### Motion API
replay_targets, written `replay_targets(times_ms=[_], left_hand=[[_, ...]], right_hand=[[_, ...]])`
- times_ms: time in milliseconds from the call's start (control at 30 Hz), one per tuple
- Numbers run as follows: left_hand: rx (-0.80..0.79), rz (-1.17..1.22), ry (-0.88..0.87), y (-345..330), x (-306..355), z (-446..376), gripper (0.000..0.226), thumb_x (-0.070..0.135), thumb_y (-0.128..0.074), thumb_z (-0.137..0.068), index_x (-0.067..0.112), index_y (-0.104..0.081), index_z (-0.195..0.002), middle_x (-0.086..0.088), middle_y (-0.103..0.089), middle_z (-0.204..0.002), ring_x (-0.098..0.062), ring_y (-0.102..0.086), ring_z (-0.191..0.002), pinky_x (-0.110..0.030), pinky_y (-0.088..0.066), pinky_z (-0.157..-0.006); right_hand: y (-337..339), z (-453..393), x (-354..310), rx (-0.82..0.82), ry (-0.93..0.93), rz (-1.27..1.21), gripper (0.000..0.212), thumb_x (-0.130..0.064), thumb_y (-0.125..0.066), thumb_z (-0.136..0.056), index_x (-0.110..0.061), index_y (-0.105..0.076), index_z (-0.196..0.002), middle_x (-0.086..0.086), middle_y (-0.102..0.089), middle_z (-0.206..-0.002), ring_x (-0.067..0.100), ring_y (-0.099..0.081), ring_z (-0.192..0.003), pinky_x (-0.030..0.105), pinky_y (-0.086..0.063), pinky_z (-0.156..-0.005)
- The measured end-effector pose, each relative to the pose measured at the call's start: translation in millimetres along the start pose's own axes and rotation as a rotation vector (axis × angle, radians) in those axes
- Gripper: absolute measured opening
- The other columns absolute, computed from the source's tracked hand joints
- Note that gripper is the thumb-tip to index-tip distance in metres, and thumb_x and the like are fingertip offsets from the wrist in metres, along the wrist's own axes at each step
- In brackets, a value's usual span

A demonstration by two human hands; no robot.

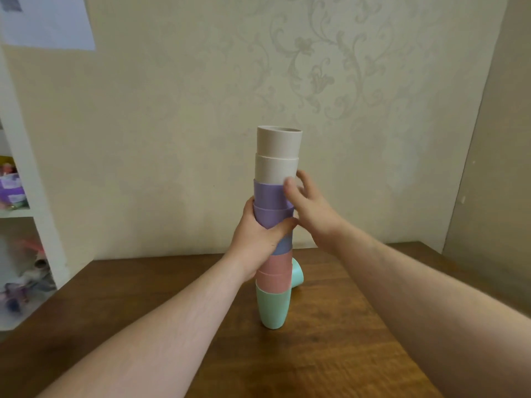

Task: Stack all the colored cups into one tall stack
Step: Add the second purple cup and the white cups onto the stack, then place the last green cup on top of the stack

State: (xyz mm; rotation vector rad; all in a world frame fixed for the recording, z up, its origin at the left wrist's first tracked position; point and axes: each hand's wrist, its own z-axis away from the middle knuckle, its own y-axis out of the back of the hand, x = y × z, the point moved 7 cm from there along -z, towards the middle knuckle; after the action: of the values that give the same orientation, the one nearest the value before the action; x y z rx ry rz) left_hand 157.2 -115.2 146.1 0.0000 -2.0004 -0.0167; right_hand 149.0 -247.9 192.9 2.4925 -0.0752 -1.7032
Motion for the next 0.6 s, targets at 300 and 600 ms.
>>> replay_targets(times_ms=[300, 600], left_hand=[[-0.115, 0.181, 0.047, -27.8, -12.7, 7.1, 0.065, 0.049, -0.076, -0.098, 0.031, -0.047, -0.154, 0.001, -0.077, -0.133, -0.014, -0.078, -0.111, -0.041, -0.064, -0.097], [-0.198, -0.511, 0.319, -24.9, -135.1, 6.4, 0.049, 0.027, -0.052, -0.101, 0.057, -0.063, -0.138, 0.011, -0.068, -0.15, -0.02, -0.066, -0.129, -0.041, -0.056, -0.112]], right_hand=[[-4.4, 74.1, 149.2, -0.091, -0.203, 0.031, 0.074, -0.01, -0.092, -0.083, -0.034, -0.053, -0.142, -0.015, -0.079, -0.117, 0.006, -0.075, -0.109, 0.026, -0.061, -0.086], [41.9, 78.7, 164.5, 0.09, -0.12, 0.109, 0.074, -0.018, -0.089, -0.071, -0.032, -0.056, -0.135, -0.008, -0.077, -0.116, 0.017, -0.075, -0.11, 0.042, -0.064, -0.094]])
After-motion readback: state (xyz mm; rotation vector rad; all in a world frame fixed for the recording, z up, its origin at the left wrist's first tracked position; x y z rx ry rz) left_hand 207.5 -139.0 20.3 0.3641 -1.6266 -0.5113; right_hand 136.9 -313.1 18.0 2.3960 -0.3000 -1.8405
